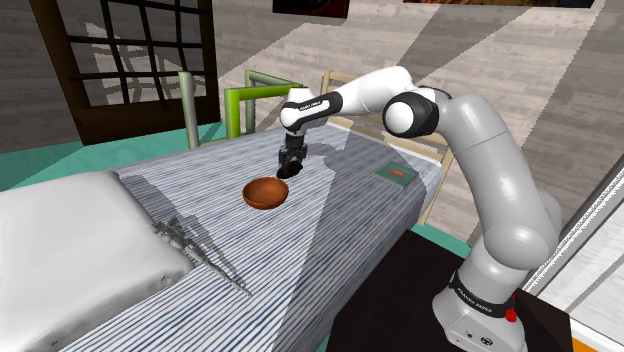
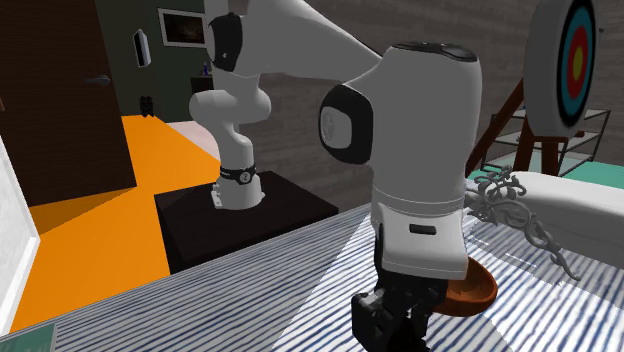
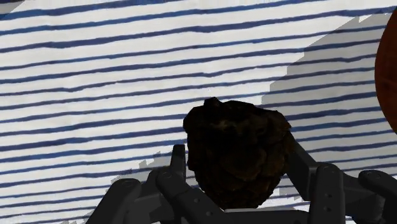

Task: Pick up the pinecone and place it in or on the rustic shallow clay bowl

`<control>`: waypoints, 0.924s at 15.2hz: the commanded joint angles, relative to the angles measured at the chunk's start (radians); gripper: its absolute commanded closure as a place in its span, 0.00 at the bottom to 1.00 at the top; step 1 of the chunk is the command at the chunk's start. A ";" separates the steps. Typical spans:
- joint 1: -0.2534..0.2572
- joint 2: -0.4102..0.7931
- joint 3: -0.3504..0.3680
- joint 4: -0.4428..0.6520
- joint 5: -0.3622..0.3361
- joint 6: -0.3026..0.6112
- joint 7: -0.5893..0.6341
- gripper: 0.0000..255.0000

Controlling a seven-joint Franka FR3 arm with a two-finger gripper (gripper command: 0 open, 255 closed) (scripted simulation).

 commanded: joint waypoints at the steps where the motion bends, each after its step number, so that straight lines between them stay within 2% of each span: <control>1: -0.001 -0.014 0.000 0.002 0.000 -0.016 0.000 1.00; 14: -0.001 -0.077 -0.002 0.072 -0.003 -0.149 0.003 1.00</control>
